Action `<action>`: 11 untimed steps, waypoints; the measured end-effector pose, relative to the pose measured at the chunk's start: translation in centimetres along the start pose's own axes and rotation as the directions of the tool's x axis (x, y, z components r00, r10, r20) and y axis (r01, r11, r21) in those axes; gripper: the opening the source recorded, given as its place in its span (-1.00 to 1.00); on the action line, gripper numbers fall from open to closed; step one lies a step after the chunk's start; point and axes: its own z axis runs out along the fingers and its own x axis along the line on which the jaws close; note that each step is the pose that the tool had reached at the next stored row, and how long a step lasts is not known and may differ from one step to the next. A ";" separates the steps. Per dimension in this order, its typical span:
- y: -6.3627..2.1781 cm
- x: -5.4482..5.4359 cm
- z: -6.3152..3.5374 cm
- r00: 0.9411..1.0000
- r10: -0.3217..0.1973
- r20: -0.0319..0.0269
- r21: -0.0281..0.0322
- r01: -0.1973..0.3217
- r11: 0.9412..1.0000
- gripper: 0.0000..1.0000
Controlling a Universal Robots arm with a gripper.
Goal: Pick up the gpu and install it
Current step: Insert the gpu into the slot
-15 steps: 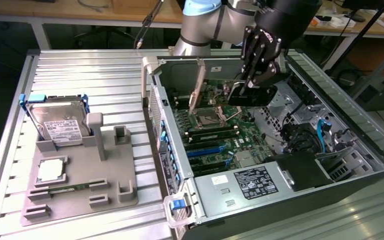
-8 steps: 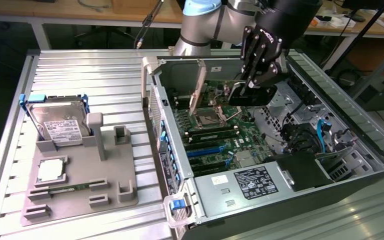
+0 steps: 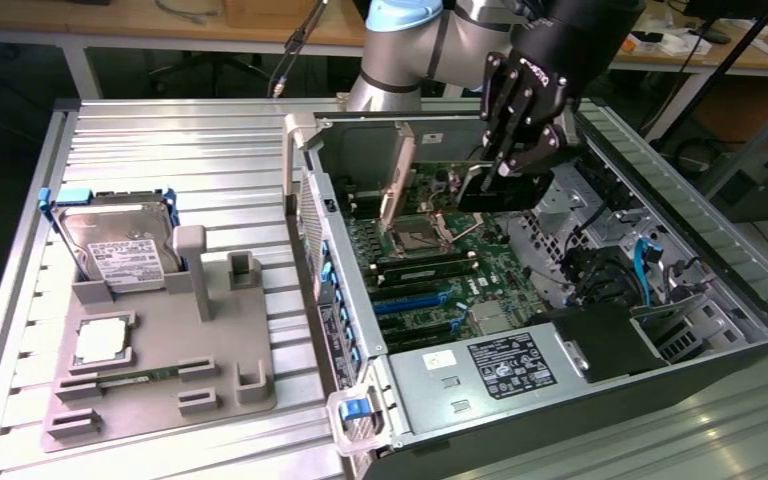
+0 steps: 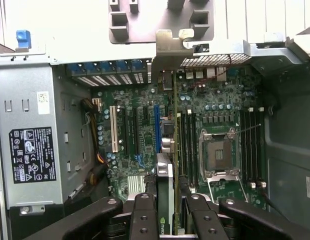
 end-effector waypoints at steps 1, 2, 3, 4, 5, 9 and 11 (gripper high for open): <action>-0.01 0.0 0.00 1.000 -0.005 0.000 0.000 0.005 1.000 -0.47; -0.02 0.0 0.00 1.000 -0.010 0.000 0.000 0.010 1.000 -0.47; -0.02 0.0 0.00 1.000 -0.015 -0.001 0.000 0.015 1.000 -0.47; -0.03 0.0 0.00 1.000 -0.019 -0.001 0.000 0.019 1.000 -0.47; -0.04 0.0 0.00 1.000 -0.024 -0.001 0.000 0.024 1.000 -0.47; -0.06 0.0 -0.01 0.999 -0.042 -0.002 -0.001 0.042 0.999 -0.47; -0.08 0.0 0.00 0.999 -0.054 -0.002 -0.001 0.054 0.999 -0.47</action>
